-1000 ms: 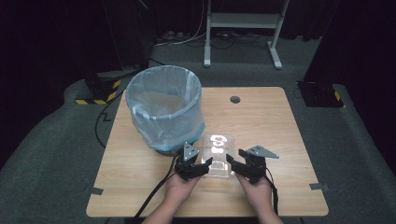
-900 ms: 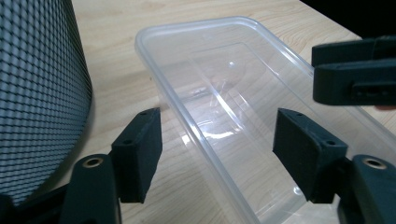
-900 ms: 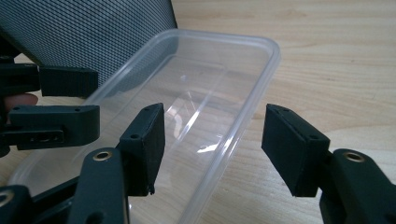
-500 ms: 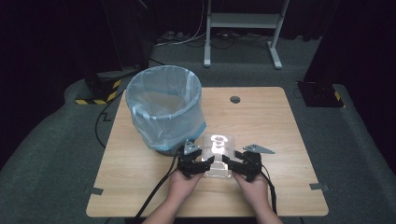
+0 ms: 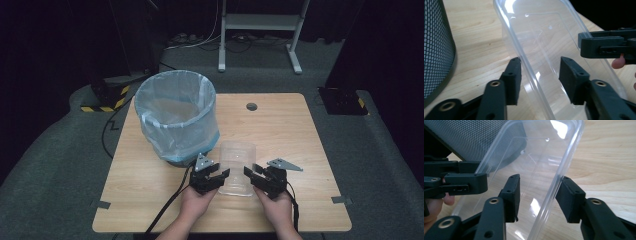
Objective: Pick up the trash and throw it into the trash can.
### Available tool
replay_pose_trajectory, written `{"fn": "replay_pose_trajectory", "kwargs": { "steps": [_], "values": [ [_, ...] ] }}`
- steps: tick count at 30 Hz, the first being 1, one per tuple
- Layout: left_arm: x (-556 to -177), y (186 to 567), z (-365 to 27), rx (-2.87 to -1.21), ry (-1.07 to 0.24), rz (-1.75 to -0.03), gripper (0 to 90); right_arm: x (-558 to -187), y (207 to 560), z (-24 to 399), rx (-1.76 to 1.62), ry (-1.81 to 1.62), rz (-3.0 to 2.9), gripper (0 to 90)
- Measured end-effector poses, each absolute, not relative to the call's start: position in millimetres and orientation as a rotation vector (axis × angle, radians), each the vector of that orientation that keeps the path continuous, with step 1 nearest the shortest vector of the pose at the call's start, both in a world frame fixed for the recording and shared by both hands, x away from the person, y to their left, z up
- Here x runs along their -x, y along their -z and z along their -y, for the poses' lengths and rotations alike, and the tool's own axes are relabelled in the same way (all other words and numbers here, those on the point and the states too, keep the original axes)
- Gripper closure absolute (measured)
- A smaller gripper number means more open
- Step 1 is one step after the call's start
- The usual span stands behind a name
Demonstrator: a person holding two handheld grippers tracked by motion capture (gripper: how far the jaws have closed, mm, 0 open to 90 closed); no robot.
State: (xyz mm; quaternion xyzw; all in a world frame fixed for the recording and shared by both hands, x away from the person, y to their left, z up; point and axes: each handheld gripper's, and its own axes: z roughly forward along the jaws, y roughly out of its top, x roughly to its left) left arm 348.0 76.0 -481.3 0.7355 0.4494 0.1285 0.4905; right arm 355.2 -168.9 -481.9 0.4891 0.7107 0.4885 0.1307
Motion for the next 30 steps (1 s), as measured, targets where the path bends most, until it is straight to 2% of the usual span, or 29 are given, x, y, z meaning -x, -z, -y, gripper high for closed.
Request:
{"fn": "replay_pose_trajectory", "kwargs": {
  "steps": [1, 2, 3, 6, 9, 19, 30],
  "values": [
    [-344.0, 481.2, -70.2, -1.725, -0.311, -1.112, 58.6, -351.6, 481.1, 170.9, -1.41, -1.424, -2.046, 58.4],
    [-342.8, 480.1, -73.0, -1.78, -0.348, -1.065, 60.7, -348.3, 480.4, 172.3, -1.406, -1.43, -2.024, 59.5],
    [-340.7, 479.5, -71.9, -1.768, -0.372, -1.06, 62.6, -345.4, 479.6, 173.7, -1.395, -1.435, -2.009, 61.4],
    [-336.4, 477.3, -69.9, -1.756, -0.442, -1.037, 74.7, -337.6, 475.1, 176.3, -1.366, -1.412, -1.96, 70.7],
    [-334.7, 475.5, -69.2, -1.74, -0.476, -1.022, 77.8, -334.0, 474.5, 174.9, -1.336, -1.393, -1.937, 70.7],
    [-328.8, 456.2, -61.7, -1.682, -0.6, -0.925, 78.6, -328.4, 456.4, 176.1, -1.233, -1.382, -1.846, 70.0],
    [-331.2, 411.3, -53.7, -1.597, -0.689, -0.823, 78.7, -324.5, 408.1, 180.5, -1.123, -1.404, -1.721, 69.0]
  ]
}}
